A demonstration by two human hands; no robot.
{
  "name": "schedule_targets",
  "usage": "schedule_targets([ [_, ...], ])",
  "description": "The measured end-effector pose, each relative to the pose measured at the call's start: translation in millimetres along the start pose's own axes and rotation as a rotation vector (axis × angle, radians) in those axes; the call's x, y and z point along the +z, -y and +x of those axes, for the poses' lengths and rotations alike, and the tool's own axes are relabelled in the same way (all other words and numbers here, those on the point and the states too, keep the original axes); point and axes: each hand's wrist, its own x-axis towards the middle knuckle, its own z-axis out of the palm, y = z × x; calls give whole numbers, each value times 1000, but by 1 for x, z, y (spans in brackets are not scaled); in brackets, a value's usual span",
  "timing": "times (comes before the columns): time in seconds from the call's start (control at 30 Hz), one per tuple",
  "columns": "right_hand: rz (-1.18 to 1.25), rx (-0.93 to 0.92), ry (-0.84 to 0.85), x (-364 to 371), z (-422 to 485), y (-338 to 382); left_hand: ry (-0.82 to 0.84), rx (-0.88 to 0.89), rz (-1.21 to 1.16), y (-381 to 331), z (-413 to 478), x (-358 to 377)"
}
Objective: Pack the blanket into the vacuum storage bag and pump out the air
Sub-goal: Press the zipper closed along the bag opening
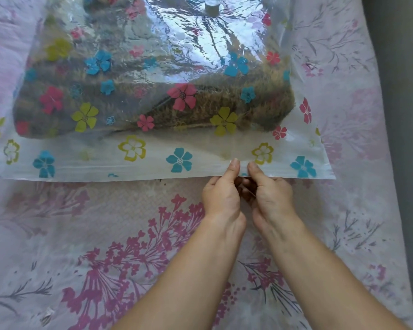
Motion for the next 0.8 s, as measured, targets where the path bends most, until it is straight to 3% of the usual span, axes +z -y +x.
schedule_targets([
  [0.43,9,35,-16,-2,5,3,-131,115,-2,-25,5,-21],
  [0.8,125,60,-38,-9,5,2,-125,105,-57,-34,7,-38],
])
